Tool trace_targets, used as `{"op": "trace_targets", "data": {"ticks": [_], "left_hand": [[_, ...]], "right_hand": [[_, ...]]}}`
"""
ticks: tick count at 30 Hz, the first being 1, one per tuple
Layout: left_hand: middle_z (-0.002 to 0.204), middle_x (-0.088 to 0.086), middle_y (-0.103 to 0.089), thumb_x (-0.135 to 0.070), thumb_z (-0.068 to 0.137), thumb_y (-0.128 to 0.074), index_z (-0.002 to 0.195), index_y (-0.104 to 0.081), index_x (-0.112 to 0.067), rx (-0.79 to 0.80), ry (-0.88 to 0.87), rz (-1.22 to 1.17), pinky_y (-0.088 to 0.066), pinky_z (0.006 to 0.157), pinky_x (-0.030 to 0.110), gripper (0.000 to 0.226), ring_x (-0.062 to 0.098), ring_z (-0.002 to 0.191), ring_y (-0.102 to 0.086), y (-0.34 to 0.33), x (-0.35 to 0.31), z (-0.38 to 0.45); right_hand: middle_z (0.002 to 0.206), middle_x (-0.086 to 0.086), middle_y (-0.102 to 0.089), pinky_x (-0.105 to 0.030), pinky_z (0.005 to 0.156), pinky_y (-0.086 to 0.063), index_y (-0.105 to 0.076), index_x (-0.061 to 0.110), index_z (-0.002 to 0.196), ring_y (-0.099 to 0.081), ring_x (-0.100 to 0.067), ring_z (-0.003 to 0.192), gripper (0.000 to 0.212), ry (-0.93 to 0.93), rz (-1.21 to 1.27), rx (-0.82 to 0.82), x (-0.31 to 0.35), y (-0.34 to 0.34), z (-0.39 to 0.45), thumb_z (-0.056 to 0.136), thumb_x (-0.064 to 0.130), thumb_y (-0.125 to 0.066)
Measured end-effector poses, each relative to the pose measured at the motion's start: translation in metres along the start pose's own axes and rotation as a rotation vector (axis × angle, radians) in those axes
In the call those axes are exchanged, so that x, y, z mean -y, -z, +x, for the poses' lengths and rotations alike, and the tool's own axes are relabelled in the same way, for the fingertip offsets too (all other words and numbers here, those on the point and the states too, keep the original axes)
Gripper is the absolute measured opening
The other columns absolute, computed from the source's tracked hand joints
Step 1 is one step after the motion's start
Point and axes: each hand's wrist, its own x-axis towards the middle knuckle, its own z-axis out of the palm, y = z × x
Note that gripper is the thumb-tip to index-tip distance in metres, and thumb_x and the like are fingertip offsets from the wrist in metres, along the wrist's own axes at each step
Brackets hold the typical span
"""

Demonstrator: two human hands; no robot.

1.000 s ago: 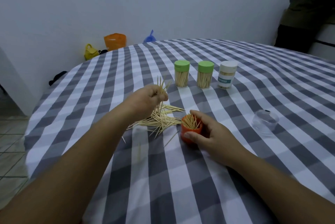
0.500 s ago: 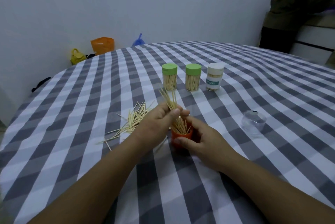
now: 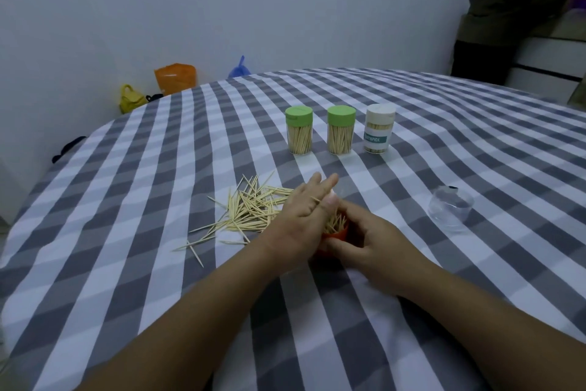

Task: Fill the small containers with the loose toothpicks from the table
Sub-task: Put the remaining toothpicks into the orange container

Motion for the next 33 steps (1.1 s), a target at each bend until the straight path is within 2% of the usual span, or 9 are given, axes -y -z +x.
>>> {"op": "trace_targets", "data": {"ticks": [4,9,14,15,17,19,23,26,33], "left_hand": [[0.16,-0.003,0.006,-0.042,0.102,-0.022,0.152,-0.007,-0.026,0.141,0.076,0.202,0.005,0.118,0.037,0.054,0.014,0.146,0.011,0.003,-0.003,0.005],[0.16,-0.004,0.007,-0.055,0.094,-0.04,0.147,0.018,-0.036,0.243,0.088,0.134,-0.008,0.116,0.037,0.081,0.016,0.147,0.0,0.017,-0.009,0.005],[0.152,-0.006,-0.025,-0.081,0.053,-0.062,0.149,-0.008,-0.04,0.216,0.204,-0.047,-0.029,0.11,0.036,0.118,0.014,0.131,-0.035,0.044,0.007,0.02],[0.147,-0.006,-0.038,-0.081,0.055,-0.061,0.148,-0.021,-0.037,0.186,0.2,-0.007,-0.034,0.107,0.036,0.111,0.011,0.123,-0.043,0.051,0.014,0.022],[0.118,-0.009,-0.061,-0.06,0.082,-0.055,0.13,-0.05,-0.033,0.051,0.132,0.027,-0.043,0.095,0.029,0.055,0.008,0.106,-0.055,0.057,0.019,0.017],[0.093,-0.009,-0.063,-0.046,0.09,-0.055,0.099,-0.061,-0.035,-0.06,0.077,0.163,-0.049,0.078,0.026,0.015,0.01,0.087,-0.059,0.062,0.023,0.004],[0.08,-0.009,-0.057,-0.063,0.068,-0.07,0.079,-0.06,-0.027,0.087,0.192,0.626,-0.048,0.065,0.027,0.039,0.007,0.074,-0.053,0.054,0.017,-0.003],[0.087,-0.008,-0.06,-0.052,0.075,-0.071,0.078,-0.062,-0.027,0.241,0.211,0.741,-0.046,0.064,0.021,0.027,0.008,0.079,-0.054,0.052,0.011,-0.004],[0.096,-0.01,-0.051,-0.038,0.086,-0.062,0.098,-0.07,-0.029,0.049,0.024,0.929,-0.046,0.081,0.025,0.017,0.009,0.098,-0.049,0.059,0.022,0.002]], "right_hand": [[0.111,0.014,-0.065,-0.025,0.089,-0.052,-0.052,0.04,0.12,-0.061,-0.002,0.103,0.042,-0.001,0.018,0.011,-0.002,0.001,-0.002,0.085,0.024,-0.068],[0.105,0.021,-0.063,-0.01,0.08,-0.046,-0.048,0.048,0.116,-0.058,0.007,0.099,0.042,-0.011,-0.016,0.004,0.0,0.001,-0.003,0.082,0.033,-0.068],[0.119,0.023,-0.056,-0.008,0.089,-0.042,-0.041,0.044,0.13,-0.052,0.008,0.11,0.07,-0.052,-0.024,-0.012,-0.002,0.0,-0.003,0.065,0.053,-0.062],[0.118,0.024,-0.054,-0.008,0.089,-0.042,-0.04,0.045,0.129,-0.051,0.007,0.11,0.07,-0.057,-0.028,-0.013,-0.002,0.001,-0.003,0.064,0.054,-0.062],[0.116,0.026,-0.052,-0.007,0.087,-0.042,-0.038,0.045,0.129,-0.051,0.007,0.11,0.069,-0.067,-0.04,-0.01,-0.002,0.001,-0.003,0.065,0.053,-0.062],[0.117,0.024,-0.054,-0.009,0.089,-0.042,-0.041,0.04,0.134,-0.052,0.005,0.109,0.069,-0.076,-0.045,-0.024,-0.003,0.001,-0.003,0.07,0.048,-0.065],[0.124,0.018,-0.056,-0.013,0.093,-0.043,-0.04,0.033,0.139,-0.053,0.002,0.111,0.078,-0.083,-0.045,-0.042,-0.003,0.002,-0.003,0.067,0.051,-0.064],[0.125,0.019,-0.052,-0.007,0.087,-0.041,-0.037,0.033,0.141,-0.051,0.003,0.109,0.073,-0.089,-0.069,-0.037,-0.003,0.001,-0.002,0.075,0.042,-0.068],[0.126,0.02,-0.046,-0.012,0.092,-0.038,-0.034,0.034,0.143,-0.047,0.001,0.112,0.08,-0.109,-0.077,-0.018,0.0,0.002,-0.001,0.069,0.05,-0.063]]}}
